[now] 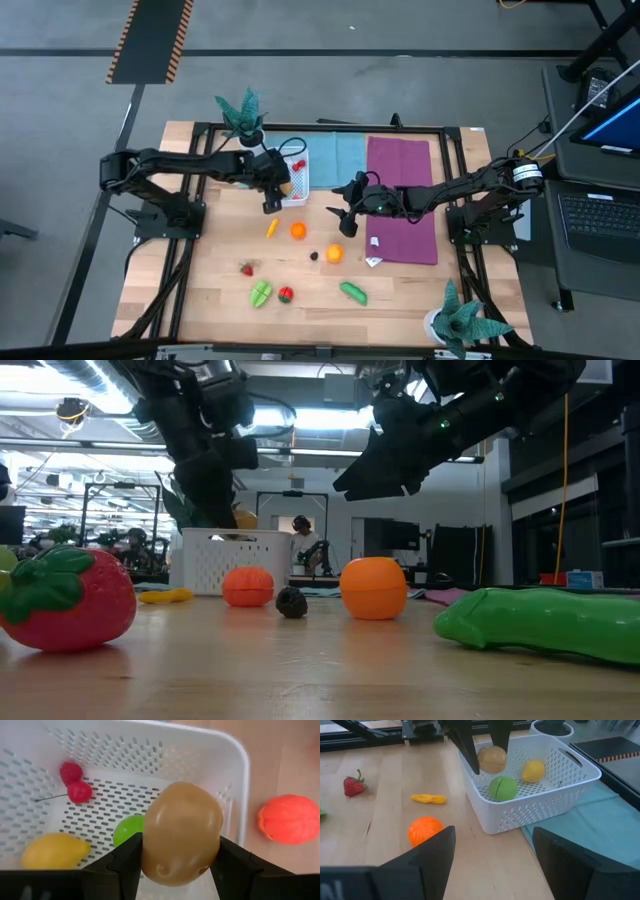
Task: Pick and placing Produce into tupperware
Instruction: Put the brown potato into the white basket, then put the orange into the white basket
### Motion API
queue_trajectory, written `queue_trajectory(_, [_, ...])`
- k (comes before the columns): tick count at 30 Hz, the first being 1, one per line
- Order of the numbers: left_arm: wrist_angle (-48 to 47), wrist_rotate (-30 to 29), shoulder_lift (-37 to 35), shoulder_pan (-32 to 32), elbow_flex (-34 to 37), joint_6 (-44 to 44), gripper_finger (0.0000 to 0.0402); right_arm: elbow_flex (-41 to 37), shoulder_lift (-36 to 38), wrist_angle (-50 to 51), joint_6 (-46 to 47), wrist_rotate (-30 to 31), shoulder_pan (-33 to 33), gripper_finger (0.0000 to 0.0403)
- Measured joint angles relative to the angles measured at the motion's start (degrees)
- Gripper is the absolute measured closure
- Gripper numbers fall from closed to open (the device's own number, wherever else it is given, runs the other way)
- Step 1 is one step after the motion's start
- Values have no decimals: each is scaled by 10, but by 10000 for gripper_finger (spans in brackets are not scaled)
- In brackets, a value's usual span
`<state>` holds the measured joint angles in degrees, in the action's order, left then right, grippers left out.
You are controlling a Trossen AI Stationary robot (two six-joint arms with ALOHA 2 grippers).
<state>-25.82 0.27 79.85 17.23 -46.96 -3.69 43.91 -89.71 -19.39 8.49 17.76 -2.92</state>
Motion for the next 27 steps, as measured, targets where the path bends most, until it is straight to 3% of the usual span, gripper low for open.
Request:
queue_trajectory(12, [31,-14,72,5,-1,-30,213,0,0,2,0,0,0,136])
queue_trajectory(20, [28,-12,68,16,0,-27,157,0,0,5,0,0,0,136])
queue_trajectory(27, [25,-12,68,23,0,-38,147,0,0,7,0,0,0,136])
